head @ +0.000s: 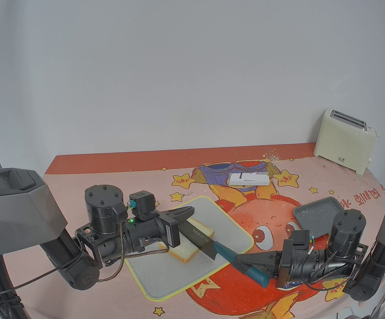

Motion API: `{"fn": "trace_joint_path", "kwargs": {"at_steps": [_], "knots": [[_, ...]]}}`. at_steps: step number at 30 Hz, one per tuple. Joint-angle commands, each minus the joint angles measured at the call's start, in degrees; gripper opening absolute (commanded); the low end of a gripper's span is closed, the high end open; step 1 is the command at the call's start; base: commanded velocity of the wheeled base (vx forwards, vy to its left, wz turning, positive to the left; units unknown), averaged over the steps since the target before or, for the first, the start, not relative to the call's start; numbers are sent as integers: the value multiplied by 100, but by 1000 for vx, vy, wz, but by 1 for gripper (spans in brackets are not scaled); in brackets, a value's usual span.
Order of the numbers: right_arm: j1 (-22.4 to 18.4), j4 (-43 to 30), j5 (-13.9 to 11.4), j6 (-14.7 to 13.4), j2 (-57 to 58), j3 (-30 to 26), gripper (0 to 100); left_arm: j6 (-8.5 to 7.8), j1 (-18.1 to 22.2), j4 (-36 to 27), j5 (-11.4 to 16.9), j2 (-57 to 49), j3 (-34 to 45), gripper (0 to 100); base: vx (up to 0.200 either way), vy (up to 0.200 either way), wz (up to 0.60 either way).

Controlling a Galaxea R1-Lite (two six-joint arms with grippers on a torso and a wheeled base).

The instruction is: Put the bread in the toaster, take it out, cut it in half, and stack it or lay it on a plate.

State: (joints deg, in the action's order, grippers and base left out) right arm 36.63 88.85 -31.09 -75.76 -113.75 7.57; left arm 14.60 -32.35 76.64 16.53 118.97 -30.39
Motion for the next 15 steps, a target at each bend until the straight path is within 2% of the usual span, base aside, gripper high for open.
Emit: {"fn": "trace_joint_path", "kwargs": {"at_steps": [1,12,15], "knots": [[2,19,-12,9,-60,-1,0,-1,-8,0,-1,-32,-2,0,0,0,0],[19,28,-12,27,-60,-10,0,-1,-17,26,-1,-128,-37,0,0,0,0],[28,28,-12,35,-42,-1,0,7,-17,299,-1,-172,-37,0,0,0,0]]}}
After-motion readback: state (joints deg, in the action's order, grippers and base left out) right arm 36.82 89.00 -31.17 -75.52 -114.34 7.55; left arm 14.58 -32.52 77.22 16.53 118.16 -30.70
